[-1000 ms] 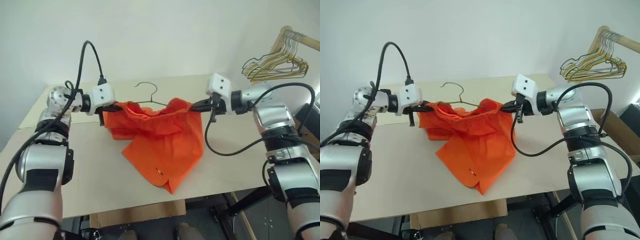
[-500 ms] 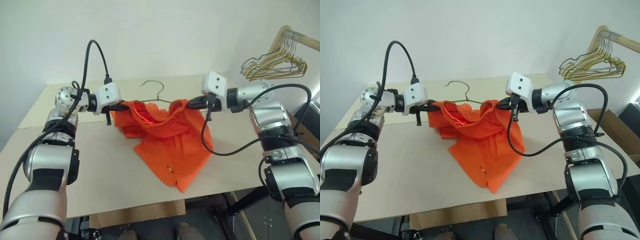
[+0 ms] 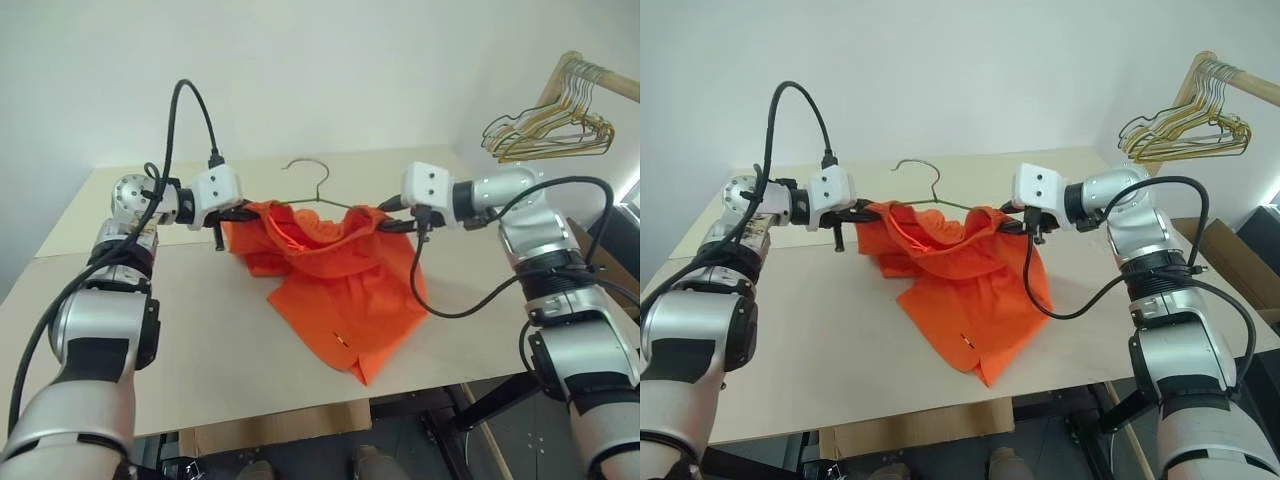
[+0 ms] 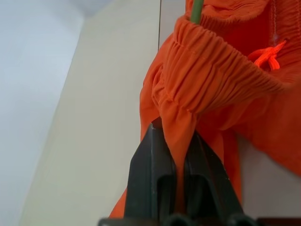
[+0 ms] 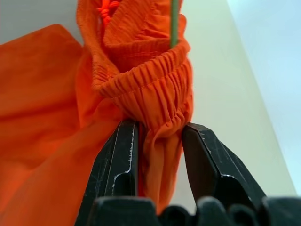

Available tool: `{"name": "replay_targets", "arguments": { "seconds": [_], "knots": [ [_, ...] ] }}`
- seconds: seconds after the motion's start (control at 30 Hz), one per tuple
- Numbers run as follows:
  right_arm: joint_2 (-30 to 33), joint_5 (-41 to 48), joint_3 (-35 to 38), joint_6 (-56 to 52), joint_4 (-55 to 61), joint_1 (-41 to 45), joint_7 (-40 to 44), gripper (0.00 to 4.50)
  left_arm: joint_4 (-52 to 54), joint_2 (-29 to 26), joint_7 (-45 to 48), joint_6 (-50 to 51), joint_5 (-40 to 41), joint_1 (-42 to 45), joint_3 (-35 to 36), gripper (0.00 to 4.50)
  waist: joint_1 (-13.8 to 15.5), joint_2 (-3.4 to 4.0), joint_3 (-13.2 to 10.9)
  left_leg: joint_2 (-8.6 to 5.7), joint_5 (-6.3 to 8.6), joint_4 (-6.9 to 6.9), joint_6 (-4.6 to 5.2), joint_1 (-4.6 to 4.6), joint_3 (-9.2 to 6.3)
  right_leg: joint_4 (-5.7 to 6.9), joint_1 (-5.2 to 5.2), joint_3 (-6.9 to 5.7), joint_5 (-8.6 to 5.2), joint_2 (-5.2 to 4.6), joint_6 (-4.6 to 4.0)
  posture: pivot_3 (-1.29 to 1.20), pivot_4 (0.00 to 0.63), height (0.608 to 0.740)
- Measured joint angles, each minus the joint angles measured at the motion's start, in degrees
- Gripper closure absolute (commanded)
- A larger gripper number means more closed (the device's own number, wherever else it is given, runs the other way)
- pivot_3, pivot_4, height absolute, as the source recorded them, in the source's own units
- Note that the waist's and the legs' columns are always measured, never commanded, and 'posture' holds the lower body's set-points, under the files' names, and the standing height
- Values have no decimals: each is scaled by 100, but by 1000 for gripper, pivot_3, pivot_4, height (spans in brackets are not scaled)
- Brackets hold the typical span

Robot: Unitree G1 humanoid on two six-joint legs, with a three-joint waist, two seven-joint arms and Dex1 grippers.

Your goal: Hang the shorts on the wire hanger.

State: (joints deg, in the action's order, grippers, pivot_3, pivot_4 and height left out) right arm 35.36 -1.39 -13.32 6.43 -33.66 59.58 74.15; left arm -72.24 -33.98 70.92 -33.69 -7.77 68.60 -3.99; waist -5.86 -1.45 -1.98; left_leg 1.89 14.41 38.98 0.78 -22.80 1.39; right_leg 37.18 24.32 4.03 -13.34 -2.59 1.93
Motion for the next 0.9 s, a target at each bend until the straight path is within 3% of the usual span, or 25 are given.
{"name": "replay_targets", "arguments": {
  "seconds": [0.3, 0.53, 0.63, 0.73, 0.83, 0.9],
  "knots": [
    [-177, 46, 21, 54, -465, 252, 109, 2842, 157, 51, 439, -3, 136, -68, 44, 4500, -40, 0, 0, 0, -1, 0, -2, 3, -1, 3, -2, 0, 0, 0, -1, -47, 0, 740],
    [-267, 124, 28, -541, -515, 360, 472, 2842, 182, 197, 515, -10, 255, -180, 55, 4500, -102, 0, 0, 0, -1, 0, -2, 1, -4, 6, -3, -1, 1, -1, -1, -46, 0, 740],
    [-267, 155, 28, -760, -515, 361, 594, 3352, 194, 204, 495, -10, 267, -180, 54, 4500, -115, 0, 0, 0, -1, 0, -1, 1, -4, 8, -3, -1, 1, -1, -1, -48, 0, 740],
    [-265, 155, 26, -959, -510, 360, 677, 4347, 194, 205, 378, -1, 259, -180, 50, 4500, -126, 0, 0, 0, -1, 0, -1, 2, -5, 7, -3, -1, 1, -1, -1, -48, 0, 740],
    [-267, 151, 26, -1120, -474, 360, 595, 4467, 193, 225, 177, 85, 229, -179, 37, 4500, -128, 0, 0, 0, -1, 0, -2, 2, -6, 8, -2, -1, 1, -1, -1, -55, 0, 740],
    [-269, 152, 26, -1223, -421, 359, 537, 4500, 192, 235, 49, 156, 217, -175, 34, 3938, -128, 0, 0, 0, -1, 0, -2, 2, -6, 8, -2, -1, 1, -2, -1, -58, 0, 740]
  ]
}}
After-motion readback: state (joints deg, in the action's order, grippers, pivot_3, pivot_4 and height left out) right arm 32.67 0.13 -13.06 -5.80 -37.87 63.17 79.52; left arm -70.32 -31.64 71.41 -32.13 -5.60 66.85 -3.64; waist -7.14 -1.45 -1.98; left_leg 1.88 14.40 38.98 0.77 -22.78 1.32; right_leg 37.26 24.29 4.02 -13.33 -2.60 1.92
